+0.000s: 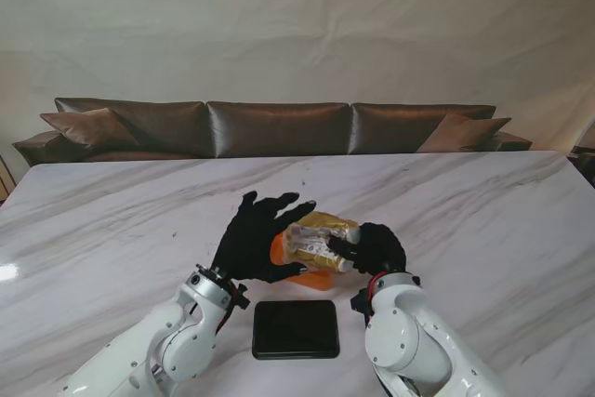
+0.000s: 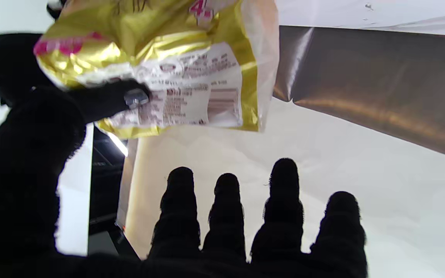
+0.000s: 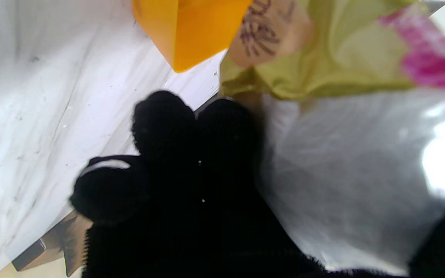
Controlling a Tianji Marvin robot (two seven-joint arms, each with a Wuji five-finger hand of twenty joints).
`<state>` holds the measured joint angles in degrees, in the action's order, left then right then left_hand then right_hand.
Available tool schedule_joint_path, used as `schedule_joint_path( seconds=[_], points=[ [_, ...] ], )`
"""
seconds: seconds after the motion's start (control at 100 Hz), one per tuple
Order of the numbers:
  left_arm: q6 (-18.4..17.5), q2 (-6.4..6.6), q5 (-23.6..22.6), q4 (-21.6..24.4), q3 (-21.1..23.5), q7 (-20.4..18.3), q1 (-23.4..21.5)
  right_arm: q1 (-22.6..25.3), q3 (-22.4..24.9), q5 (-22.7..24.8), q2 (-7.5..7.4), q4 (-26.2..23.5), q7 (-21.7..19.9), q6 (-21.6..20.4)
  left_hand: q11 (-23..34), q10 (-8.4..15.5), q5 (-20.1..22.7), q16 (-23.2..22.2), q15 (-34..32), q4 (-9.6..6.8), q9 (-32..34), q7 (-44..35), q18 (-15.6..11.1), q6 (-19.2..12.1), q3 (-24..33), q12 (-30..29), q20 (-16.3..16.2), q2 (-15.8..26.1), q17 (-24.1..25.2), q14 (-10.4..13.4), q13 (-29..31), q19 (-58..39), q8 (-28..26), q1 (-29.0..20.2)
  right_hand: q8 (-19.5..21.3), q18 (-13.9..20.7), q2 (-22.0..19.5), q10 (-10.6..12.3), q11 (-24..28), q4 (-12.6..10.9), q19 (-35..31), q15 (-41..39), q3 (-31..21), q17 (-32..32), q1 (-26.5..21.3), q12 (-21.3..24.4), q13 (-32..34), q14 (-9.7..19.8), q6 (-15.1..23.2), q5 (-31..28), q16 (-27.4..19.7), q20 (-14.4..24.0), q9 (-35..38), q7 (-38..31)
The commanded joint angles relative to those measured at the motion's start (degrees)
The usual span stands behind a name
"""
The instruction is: Refill a tissue box and feed the first sheet
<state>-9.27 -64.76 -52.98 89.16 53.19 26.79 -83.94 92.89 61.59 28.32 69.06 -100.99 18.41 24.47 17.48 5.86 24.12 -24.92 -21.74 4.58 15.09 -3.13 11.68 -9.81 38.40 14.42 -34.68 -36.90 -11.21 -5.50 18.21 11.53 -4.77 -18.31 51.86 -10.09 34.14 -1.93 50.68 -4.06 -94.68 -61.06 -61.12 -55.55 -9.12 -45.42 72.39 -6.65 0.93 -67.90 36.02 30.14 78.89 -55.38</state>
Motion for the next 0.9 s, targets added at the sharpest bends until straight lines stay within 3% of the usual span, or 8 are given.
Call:
schedule_joint_path(
  seconds=[0.0, 0.3, 0.55, 0.65, 0.68, 0.89],
  points=[
    [0.5, -0.08, -0.5, -0.5, -0.5, -1.6, 0.6, 0.2, -0.3, -0.7, 0.34, -0.5, -1.2, 0.0, 1.1, 2.0, 0.4, -1.0, -0.7, 3.12, -1.9, 1.9, -2.6, -1.6, 2.1, 0.8, -1.1, -2.4, -0.5, 0.4, 0.9, -77.7, 1.1, 1.5, 3.1, 3.7, -4.7, 0.6, 0.2, -6.2, -4.4, -4.8, -7.3, -1.9, -5.2, -0.9, 2.6, -3.2, 0.7, -8.0, 0.8, -0.5, 4.0, -9.7],
    [0.4, -0.01, -0.7, -3.3, -4.3, -2.5, 3.4, -0.3, -1.1, -0.6, 0.38, -0.6, -1.4, 0.6, 3.2, 0.3, 1.3, -3.0, -2.7, 3.65, -1.1, 2.6, -3.3, -0.5, 5.1, 1.9, -1.7, -4.5, -2.0, -0.9, 1.8, -80.3, 1.6, 1.5, 2.6, 3.6, -4.6, 0.4, 0.6, -6.7, -4.8, -5.6, -7.4, -2.4, -5.3, -0.7, 2.5, -3.3, 0.6, -8.0, 0.6, -1.1, 4.0, -10.0],
    [0.2, 0.34, -1.3, -4.7, -6.0, -3.5, 4.4, -0.2, -0.8, -1.5, 0.78, -1.5, -0.6, 1.1, 6.2, 0.6, 1.6, -5.9, -5.5, 3.9, -0.7, 2.9, -5.0, 0.8, 8.0, 3.6, -1.7, -6.7, -3.1, 0.2, 1.8, -82.2, 1.7, 0.9, 2.2, 3.4, -4.6, 0.1, 1.0, -6.8, -5.3, -6.3, -7.4, -3.0, -5.5, -0.6, 2.5, -3.6, 0.3, -8.0, 0.6, -1.5, 4.1, -10.3],
    [1.1, 0.42, -2.2, -5.6, -6.9, -3.1, 5.1, 0.3, -0.4, -3.9, 1.17, -2.2, -0.1, 1.0, 7.7, 0.7, 1.7, -7.7, -7.6, 3.64, -0.5, 3.2, -5.5, 2.9, 9.9, 4.4, -1.5, -7.9, -3.8, -0.1, 2.4, -83.0, 1.9, -0.2, 2.1, 3.1, -4.5, 0.0, 1.3, -6.9, -5.4, -6.7, -7.5, -3.3, -5.7, -0.6, 2.5, -3.8, 0.0, -8.1, 0.6, -1.7, 4.1, -10.5],
    [1.4, 0.38, -2.3, -6.0, -7.2, -2.7, 5.3, 0.6, -0.3, -4.9, 1.28, -2.5, 0.0, 0.8, 8.6, -0.9, 1.7, -8.4, -8.6, 3.57, -0.6, 3.3, -5.7, 3.8, 10.7, 4.9, -1.5, -8.3, -4.1, -0.3, 2.6, -83.3, 2.0, -0.5, 2.1, 3.1, -4.4, -0.1, 1.4, -6.9, -5.5, -6.8, -7.5, -3.3, -5.8, -0.5, 2.5, -3.9, -0.1, -8.1, 0.6, -1.7, 4.1, -10.6],
    [3.8, -0.33, -2.8, -9.2, -9.7, 1.4, 7.2, 2.3, 0.4, -11.5, 2.13, -4.0, 0.5, 0.1, 15.1, -2.3, 3.8, -12.2, -13.7, 3.68, 2.7, 2.4, -6.8, 10.5, 15.0, 8.4, -1.8, -11.0, -6.9, -1.3, 6.0, -86.5, 1.6, -2.2, 1.8, 2.4, -4.1, -0.8, 1.8, -7.1, -5.9, -7.3, -7.7, -3.3, -6.4, -0.4, 2.4, -4.6, -0.9, -8.1, 0.5, -2.0, 4.1, -10.8]
  ],
)
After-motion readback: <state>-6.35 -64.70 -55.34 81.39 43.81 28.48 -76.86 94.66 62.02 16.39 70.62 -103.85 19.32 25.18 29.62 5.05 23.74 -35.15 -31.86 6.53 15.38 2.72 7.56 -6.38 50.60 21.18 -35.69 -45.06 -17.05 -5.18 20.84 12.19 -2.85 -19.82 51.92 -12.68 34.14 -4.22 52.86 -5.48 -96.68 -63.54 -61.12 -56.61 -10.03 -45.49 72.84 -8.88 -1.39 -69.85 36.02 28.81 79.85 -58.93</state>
